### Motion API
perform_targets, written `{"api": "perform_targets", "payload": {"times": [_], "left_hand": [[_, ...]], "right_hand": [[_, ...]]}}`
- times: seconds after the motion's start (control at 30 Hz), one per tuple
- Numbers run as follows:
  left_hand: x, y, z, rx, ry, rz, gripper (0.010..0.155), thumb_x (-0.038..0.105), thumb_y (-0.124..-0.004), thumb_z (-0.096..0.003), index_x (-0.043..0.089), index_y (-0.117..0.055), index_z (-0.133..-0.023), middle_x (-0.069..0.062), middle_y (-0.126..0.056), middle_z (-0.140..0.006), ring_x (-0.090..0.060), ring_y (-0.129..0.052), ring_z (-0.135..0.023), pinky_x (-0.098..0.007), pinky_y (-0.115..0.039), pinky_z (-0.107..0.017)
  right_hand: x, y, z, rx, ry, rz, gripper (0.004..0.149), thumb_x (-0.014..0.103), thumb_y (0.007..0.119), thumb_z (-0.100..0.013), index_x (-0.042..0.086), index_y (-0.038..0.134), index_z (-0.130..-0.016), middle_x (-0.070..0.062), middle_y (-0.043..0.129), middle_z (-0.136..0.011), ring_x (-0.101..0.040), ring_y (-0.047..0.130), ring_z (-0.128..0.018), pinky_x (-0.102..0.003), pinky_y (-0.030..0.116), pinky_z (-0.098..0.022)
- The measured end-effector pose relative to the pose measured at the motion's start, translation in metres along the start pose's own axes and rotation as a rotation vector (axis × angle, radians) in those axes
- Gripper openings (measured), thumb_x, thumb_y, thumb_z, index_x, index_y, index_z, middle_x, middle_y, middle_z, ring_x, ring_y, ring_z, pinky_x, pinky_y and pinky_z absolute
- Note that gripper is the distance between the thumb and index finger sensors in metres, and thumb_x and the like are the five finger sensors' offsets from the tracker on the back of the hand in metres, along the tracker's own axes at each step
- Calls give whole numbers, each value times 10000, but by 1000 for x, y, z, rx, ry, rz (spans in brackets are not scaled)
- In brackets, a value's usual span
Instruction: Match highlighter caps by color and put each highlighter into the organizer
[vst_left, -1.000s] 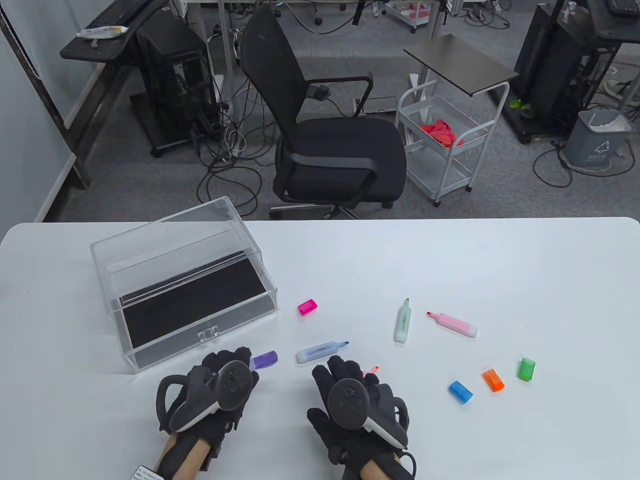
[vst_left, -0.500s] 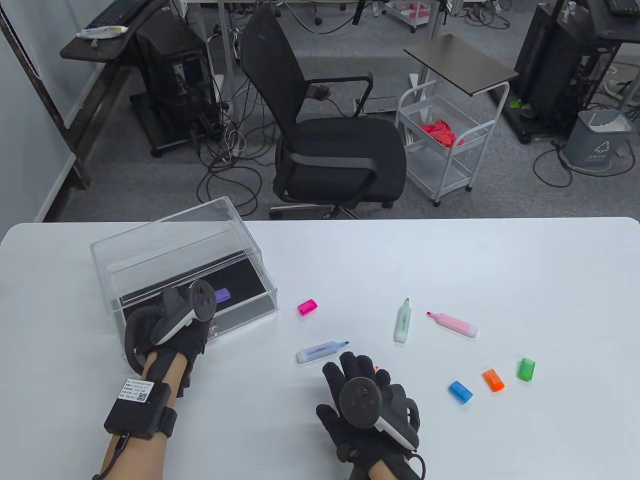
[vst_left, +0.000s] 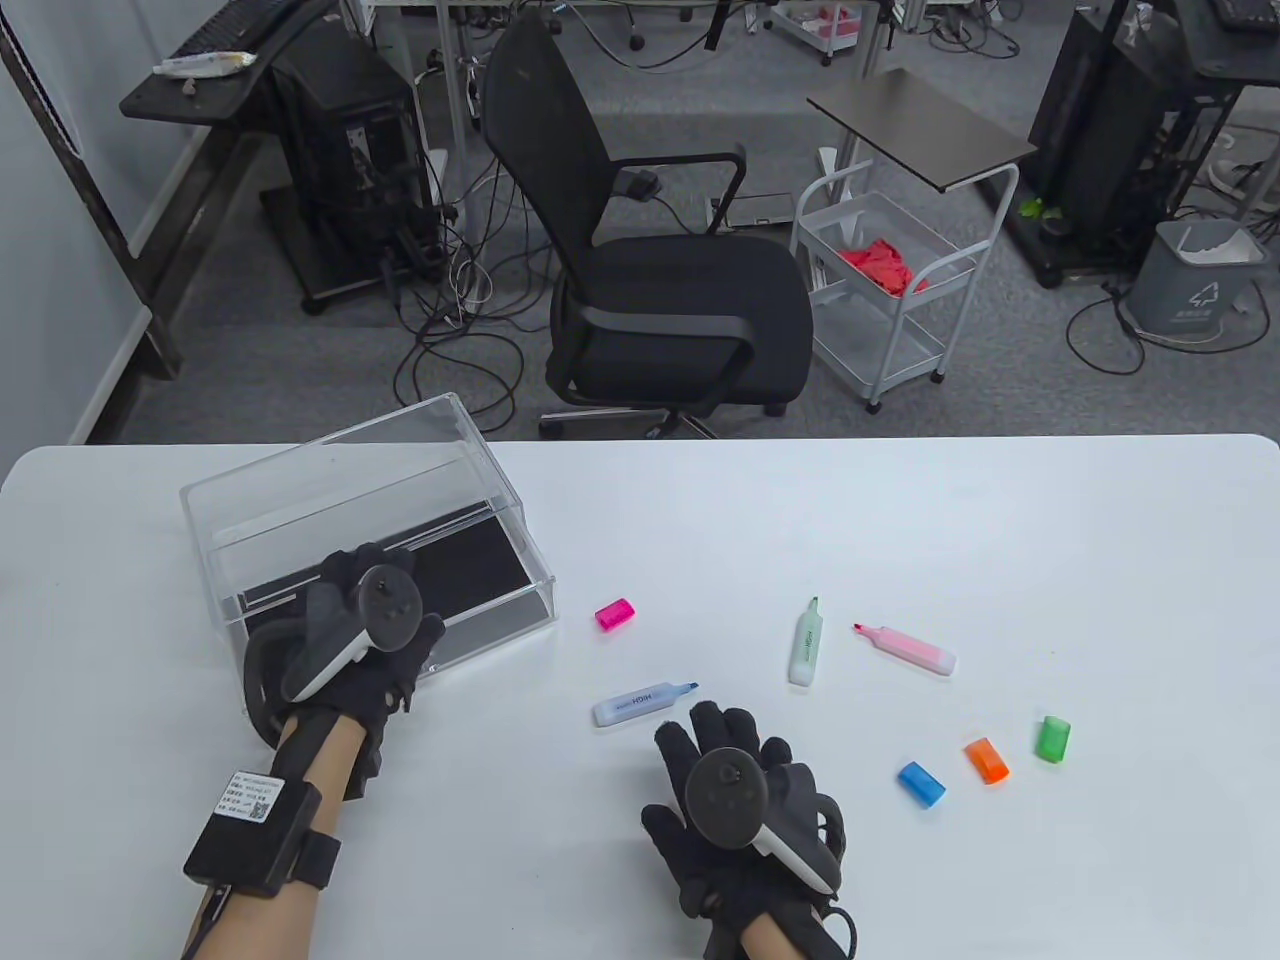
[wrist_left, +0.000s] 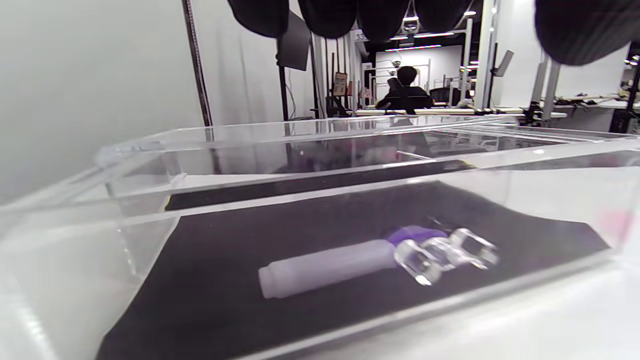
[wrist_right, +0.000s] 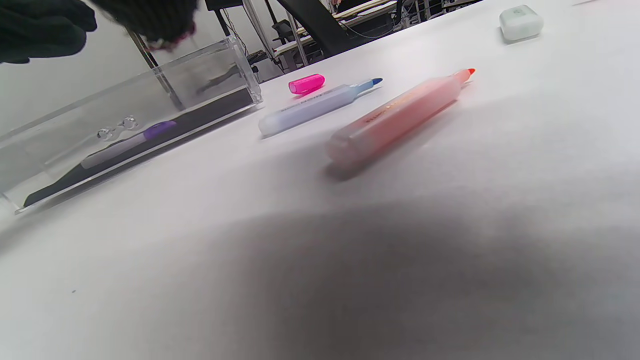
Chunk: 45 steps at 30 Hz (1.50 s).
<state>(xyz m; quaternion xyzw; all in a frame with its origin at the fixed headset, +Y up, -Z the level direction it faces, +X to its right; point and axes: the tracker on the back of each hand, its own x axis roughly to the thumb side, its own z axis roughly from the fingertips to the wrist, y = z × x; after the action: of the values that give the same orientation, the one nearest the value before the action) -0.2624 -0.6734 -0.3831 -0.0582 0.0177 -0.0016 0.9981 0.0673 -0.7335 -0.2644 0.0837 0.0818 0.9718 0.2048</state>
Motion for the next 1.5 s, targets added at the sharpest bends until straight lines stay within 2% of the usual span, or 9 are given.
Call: {"api": "perform_targets", "payload": {"times": [0.13,0.27,0.43,0.67,0.97,1.07,1.2,1.37,1.5], "left_hand": [[11,2,31,12,-41,30,849,732,-574,-460,391,-168,-1122,88,-116,-1203,-283,-138,-1193,-564,-331,-841],[21,0,62,33,-62,35,858,744,-575,-452,397,-167,-1122,85,-128,-1204,-282,-150,-1191,-568,-330,-841],[33,-2,96,36,-73,10,872,756,-567,-451,395,-145,-1123,78,-81,-1204,-289,-96,-1186,-574,-312,-840],[47,-6,125,53,-101,37,876,762,-558,-454,394,-132,-1124,73,-76,-1205,-294,-88,-1185,-577,-308,-839],[44,-39,125,-14,-109,78,878,763,-561,-453,393,-127,-1121,77,-73,-1201,-287,-89,-1184,-572,-307,-840],[38,-43,125,15,-102,82,883,764,-567,-448,393,-132,-1121,80,-81,-1201,-286,-97,-1186,-573,-311,-840],[33,-55,124,-6,-80,50,890,769,-571,-441,393,-124,-1114,87,-81,-1197,-279,-105,-1185,-568,-317,-840],[39,-60,127,-13,-82,34,891,770,-572,-439,391,-128,-1113,86,-86,-1198,-279,-115,-1187,-565,-322,-840],[42,-62,127,-17,-84,11,894,770,-574,-437,387,-133,-1114,85,-95,-1199,-280,-126,-1189,-563,-336,-841]], "right_hand": [[0,1,0,5,-2,6,737,462,732,-443,303,332,-1042,-38,123,-1132,-344,79,-1048,-656,94,-690],[0,2,-2,3,3,11,736,456,736,-441,303,337,-1041,-35,122,-1132,-341,74,-1048,-656,85,-689],[4,4,-4,20,-6,32,727,459,738,-441,346,334,-1035,28,104,-1129,-327,46,-1045,-658,68,-688],[9,5,-3,17,-29,53,725,467,737,-440,358,335,-1034,42,95,-1127,-319,39,-1044,-658,66,-687],[3,6,-5,33,-18,33,723,465,740,-439,352,345,-1035,37,105,-1129,-322,48,-1045,-661,76,-689],[2,5,-6,29,-13,31,720,461,742,-438,351,353,-1034,37,112,-1130,-319,50,-1046,-661,76,-691],[1,-3,-10,23,-4,51,722,455,751,-438,348,360,-1035,32,125,-1134,-320,58,-1049,-664,77,-691],[5,-19,-25,29,20,120,717,440,773,-440,341,389,-1038,21,186,-1146,-322,95,-1063,-674,91,-695],[12,-25,-41,100,35,276,717,434,812,-428,351,432,-1030,23,281,-1153,-311,151,-1075,-680,127,-703]]}}
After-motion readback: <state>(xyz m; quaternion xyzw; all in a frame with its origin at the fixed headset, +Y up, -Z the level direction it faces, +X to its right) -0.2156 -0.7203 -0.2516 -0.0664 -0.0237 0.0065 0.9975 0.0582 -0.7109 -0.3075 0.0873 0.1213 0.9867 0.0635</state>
